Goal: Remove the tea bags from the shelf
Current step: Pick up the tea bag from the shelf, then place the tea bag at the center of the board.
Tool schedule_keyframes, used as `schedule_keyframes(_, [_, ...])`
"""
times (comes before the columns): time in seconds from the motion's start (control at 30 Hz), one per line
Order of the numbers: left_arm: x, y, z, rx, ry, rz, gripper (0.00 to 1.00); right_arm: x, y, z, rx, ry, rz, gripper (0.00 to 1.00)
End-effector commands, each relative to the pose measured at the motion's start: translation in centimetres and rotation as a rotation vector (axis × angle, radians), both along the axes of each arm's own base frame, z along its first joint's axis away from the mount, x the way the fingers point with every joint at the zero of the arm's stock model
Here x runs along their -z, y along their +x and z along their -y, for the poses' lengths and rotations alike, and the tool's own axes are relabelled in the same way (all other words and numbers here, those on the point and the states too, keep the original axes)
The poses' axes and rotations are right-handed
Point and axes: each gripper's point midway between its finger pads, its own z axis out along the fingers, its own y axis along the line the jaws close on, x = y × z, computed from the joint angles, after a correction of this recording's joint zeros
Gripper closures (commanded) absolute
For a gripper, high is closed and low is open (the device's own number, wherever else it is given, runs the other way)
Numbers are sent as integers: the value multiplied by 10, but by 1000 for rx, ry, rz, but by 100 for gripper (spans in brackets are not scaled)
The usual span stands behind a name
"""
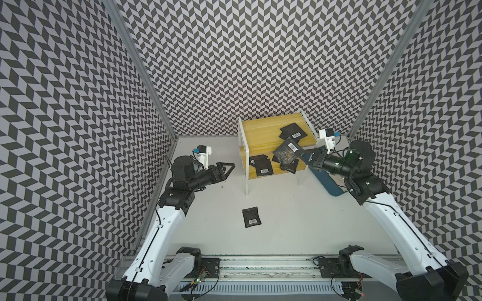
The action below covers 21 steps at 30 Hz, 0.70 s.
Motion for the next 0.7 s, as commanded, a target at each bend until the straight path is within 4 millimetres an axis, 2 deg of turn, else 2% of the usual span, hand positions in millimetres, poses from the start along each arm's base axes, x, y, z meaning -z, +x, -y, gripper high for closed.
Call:
schedule_keyframes(0.0, [5, -7, 2, 22, 15, 4, 25, -8, -19, 1, -59, -64, 95, 100])
schedule_keyframes(0.13, [10, -6, 2, 22, 19, -3, 25, 16, -34, 1, -108, -123, 88, 100])
schedule_keyframes(0.37, [17, -2, 3, 21, 14, -19, 25, 89, -48, 5, -163, -241, -25, 100])
schedule_keyframes(0.5, [22, -3, 2, 19, 23, -26, 25, 122, -59, 6, -190, -262, -83, 100])
schedule_keyframes(0.67, [31, -5, 1, 16, 22, -43, 25, 159, -69, -5, -226, -310, -137, 100])
